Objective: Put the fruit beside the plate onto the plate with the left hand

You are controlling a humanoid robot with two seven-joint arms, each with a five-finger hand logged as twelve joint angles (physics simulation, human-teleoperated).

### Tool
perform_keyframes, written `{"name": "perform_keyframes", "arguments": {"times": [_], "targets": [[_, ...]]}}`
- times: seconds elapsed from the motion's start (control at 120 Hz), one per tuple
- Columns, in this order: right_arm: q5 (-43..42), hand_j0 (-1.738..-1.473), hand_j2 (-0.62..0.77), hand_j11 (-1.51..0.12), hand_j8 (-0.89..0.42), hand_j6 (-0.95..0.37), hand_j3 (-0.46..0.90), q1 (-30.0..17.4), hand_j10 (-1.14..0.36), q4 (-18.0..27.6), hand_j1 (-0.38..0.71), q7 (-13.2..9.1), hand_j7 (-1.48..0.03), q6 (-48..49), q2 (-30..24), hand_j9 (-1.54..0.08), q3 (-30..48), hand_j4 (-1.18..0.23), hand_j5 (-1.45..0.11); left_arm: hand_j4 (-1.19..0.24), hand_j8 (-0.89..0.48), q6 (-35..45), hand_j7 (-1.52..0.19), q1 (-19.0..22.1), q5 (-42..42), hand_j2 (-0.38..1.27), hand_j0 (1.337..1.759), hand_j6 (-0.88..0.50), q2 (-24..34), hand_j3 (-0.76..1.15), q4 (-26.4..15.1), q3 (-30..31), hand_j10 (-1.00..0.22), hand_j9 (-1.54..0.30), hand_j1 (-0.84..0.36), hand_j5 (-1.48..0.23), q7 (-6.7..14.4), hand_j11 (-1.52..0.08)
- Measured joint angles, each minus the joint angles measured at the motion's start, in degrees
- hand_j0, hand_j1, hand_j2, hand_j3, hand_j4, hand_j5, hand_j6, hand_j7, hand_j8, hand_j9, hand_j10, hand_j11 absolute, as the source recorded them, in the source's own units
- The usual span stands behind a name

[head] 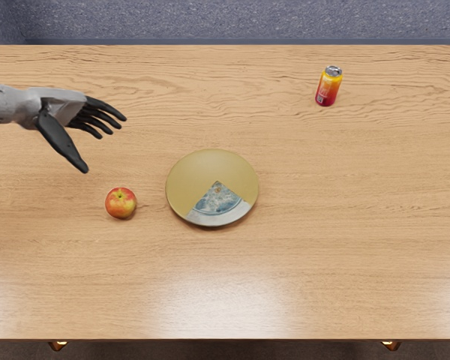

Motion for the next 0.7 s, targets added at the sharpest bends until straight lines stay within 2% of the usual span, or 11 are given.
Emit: {"name": "perform_keyframes", "arguments": {"times": [0.083, 0.117, 0.158, 0.25, 0.333, 0.392, 0.458, 0.525, 0.617, 0.7], "targets": [[0.00, -1.658, -0.01, -0.04, -0.03, -0.03, 0.00, 0.44, -0.03, 0.00, -0.31, -0.02, -0.04, 0.07, 0.00, -0.04, 0.06, -0.03, -0.04, -0.25, -0.25, -0.01, -0.32, 0.09, 0.40, 0.05, 1.658, -0.25, -0.06, 0.00, -0.33, -0.09, -0.25, -0.32, 0.05, -0.32, 0.15, -0.32], [0.00, -1.658, -0.01, -0.04, -0.03, -0.03, 0.00, 0.84, -0.03, 0.01, -0.31, -0.01, -0.04, 0.14, 0.00, -0.04, 0.08, -0.03, -0.04, -0.25, -0.25, -0.01, -0.32, -0.31, 0.46, 0.05, 1.658, -0.25, -0.12, 0.00, -0.48, -0.13, -0.25, -0.32, 0.05, -0.32, 1.66, -0.32], [0.00, -1.658, -0.01, -0.04, -0.03, -0.03, 0.00, 1.19, -0.03, 0.01, -0.31, 0.00, -0.04, 0.21, 0.00, -0.04, 0.09, -0.03, -0.04, -0.25, -0.25, -0.01, -0.32, -1.36, 0.45, 0.05, 1.658, -0.25, -0.29, 0.00, -1.04, -0.24, -0.25, -0.32, 0.05, -0.33, 5.35, -0.32], [0.00, -1.658, -0.01, -0.04, -0.03, -0.03, 0.00, 1.65, -0.03, 0.01, -0.31, 0.06, -0.04, 0.28, 0.00, -0.04, 0.11, -0.03, -0.04, -0.25, -0.25, -0.01, -0.32, -6.46, 0.38, 0.05, 1.658, -0.25, -0.10, 0.00, -5.79, -0.38, -0.25, -0.32, 0.05, -0.33, 15.89, -0.32], [0.00, -1.658, -0.01, -0.04, -0.03, -0.03, 0.00, 1.81, -0.03, 0.01, -0.31, 0.05, -0.04, 0.27, 0.00, -0.04, 0.10, -0.03, -0.04, -0.25, -0.25, -0.01, -0.33, -7.36, 0.58, 0.05, 1.658, -0.25, 0.61, 0.00, -11.13, -0.64, -0.25, -0.32, 0.05, -0.33, 22.85, -0.32], [0.00, -1.658, -0.01, -0.04, -0.03, -0.03, 0.00, 1.87, -0.03, 0.01, -0.31, 0.03, -0.04, 0.26, 0.00, -0.04, 0.10, -0.03, -0.04, -0.25, -0.25, -0.01, -0.33, -7.39, 2.78, 0.05, 1.658, -0.25, 2.51, 0.00, -16.69, -1.38, -0.25, -0.33, 0.05, -0.33, 26.18, -0.33], [0.00, -1.658, -0.01, -0.04, -0.03, -0.03, 0.00, 1.92, -0.03, -0.02, -0.31, 0.02, -0.04, 0.26, 0.00, -0.04, 0.07, -0.03, -0.04, -0.25, -0.25, -0.02, -0.33, -7.26, 6.98, 0.05, 1.658, -0.25, 3.42, 0.00, -22.31, -1.99, -0.25, -0.33, 0.05, -0.33, 28.27, -0.33], [0.00, -1.658, -0.01, -0.04, -0.03, -0.03, 0.00, 1.96, -0.03, -0.01, -0.31, 0.00, -0.04, 0.25, 0.00, -0.04, 0.06, -0.03, -0.04, -0.25, -0.25, -0.01, -0.33, -6.71, 12.04, 0.05, 1.658, -0.25, 2.67, 0.00, -25.91, -2.20, -0.25, -0.33, 0.05, -0.33, 29.38, -0.33], [0.00, -1.658, -0.01, -0.04, -0.03, -0.03, 0.00, 1.99, -0.03, -0.02, -0.31, -0.01, -0.04, 0.25, 0.00, -0.04, 0.07, -0.03, -0.04, -0.25, -0.26, 3.78, -0.33, -4.93, 19.44, 0.05, 1.658, -0.26, 2.25, 0.00, -28.27, -2.27, -0.25, -0.33, 0.05, -0.33, 30.10, -0.33], [0.00, -1.658, -0.01, -0.04, -0.03, -0.03, 0.00, 2.01, -0.03, 0.00, -0.31, -0.04, -0.04, 0.25, 0.00, -0.04, 0.06, -0.03, -0.04, -0.26, -0.26, 9.42, -0.33, -2.35, 26.77, 0.05, 1.658, -0.26, -0.68, 0.00, -29.09, -2.25, -0.25, -0.33, 0.05, -0.33, 30.38, -0.33]]}}
